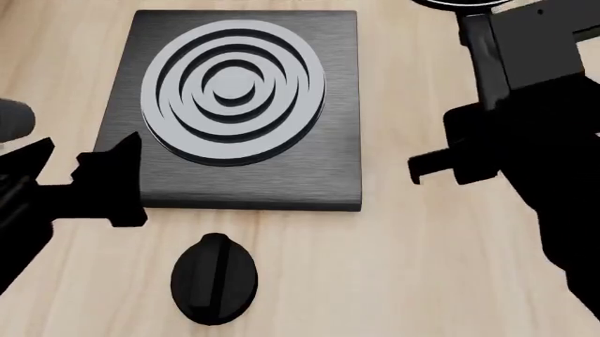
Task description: Put the frying pan on the cabinet shelf.
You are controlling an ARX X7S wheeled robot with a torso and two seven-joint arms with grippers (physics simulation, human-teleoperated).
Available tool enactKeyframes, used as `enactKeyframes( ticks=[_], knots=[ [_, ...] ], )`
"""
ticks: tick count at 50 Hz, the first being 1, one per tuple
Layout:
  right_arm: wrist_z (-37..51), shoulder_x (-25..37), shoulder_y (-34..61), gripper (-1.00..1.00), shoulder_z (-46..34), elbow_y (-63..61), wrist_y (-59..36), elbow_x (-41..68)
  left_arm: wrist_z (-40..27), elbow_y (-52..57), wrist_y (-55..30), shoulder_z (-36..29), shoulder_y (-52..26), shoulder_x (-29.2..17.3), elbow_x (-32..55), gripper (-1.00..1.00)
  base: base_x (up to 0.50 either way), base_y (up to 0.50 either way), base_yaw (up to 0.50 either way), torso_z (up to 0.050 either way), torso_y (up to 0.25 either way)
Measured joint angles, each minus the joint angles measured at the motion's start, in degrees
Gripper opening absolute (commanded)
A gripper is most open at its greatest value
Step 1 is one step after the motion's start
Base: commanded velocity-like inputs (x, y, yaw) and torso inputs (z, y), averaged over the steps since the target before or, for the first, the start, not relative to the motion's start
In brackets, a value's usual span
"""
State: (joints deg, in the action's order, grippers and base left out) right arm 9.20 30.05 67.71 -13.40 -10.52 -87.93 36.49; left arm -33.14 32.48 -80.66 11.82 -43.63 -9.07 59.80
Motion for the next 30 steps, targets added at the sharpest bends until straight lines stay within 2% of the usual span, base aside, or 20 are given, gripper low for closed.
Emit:
enactKeyframes(
  ticks=[5, 16, 23, 30],
  knots=[
    [4.9, 0.7, 2.3, -1.0, -2.2, -1.9, -0.7, 9.7, -1.1, -3.0, -1.3, 0.7, -4.1, 1.0, 2.1, 1.0, 0.0, 0.0, 0.0, 0.0, 0.002],
    [14.6, 1.6, 6.3, -1.0, -6.8, -4.9, -0.9, 28.8, -8.0, -8.0, -5.8, 4.8, -13.0, 2.8, 13.6, 1.0, 0.0, 0.0, 0.0, 0.0, 0.002],
    [17.9, 1.7, 7.9, -1.0, -9.4, -5.9, -0.1, 35.4, -16.1, -10.7, -6.1, 6.0, -16.7, 2.9, 24.5, 1.0, 0.0, 0.0, 0.0, 0.0, 0.003],
    [20.5, 1.0, 9.3, -1.0, -10.8, -6.1, 0.7, 39.5, -26.2, -12.9, -2.9, 5.4, -18.1, 2.7, 37.5, 1.0, 0.0, 0.0, 0.0, 0.002, 0.001]
  ],
)
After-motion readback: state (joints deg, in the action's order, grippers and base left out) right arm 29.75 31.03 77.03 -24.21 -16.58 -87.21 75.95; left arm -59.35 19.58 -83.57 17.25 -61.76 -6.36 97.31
